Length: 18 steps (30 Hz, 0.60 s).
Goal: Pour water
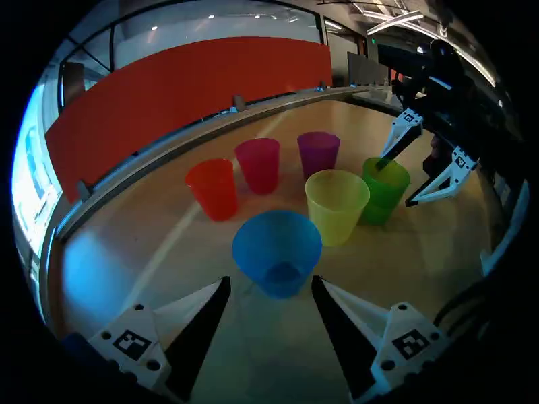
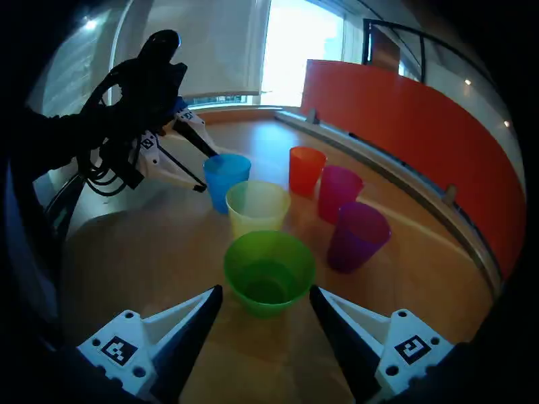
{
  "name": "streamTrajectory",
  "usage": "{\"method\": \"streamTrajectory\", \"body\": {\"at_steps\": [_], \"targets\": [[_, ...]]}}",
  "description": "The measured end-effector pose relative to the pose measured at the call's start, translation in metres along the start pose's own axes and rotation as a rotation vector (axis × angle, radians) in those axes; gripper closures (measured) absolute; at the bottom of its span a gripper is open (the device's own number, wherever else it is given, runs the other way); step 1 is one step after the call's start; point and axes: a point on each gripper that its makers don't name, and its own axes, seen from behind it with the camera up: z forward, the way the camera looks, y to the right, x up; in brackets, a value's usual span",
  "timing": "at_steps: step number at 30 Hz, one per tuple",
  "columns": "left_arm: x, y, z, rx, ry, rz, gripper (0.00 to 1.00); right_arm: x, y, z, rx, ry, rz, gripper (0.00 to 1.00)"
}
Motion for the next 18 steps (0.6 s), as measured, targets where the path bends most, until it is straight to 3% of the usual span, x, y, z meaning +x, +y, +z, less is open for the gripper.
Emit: {"method": "streamTrajectory", "body": {"at_steps": [9,18], "targets": [[-0.007,-0.007,-0.031,0.063,0.032,-0.041,0.11,-0.001,-0.006,-0.024,-0.039,0.036,0.027,0.0],[-0.001,-0.015,-0.068,0.152,0.131,-0.096,0.11,0.004,-0.007,-0.053,-0.112,0.105,0.073,0.0]]}}
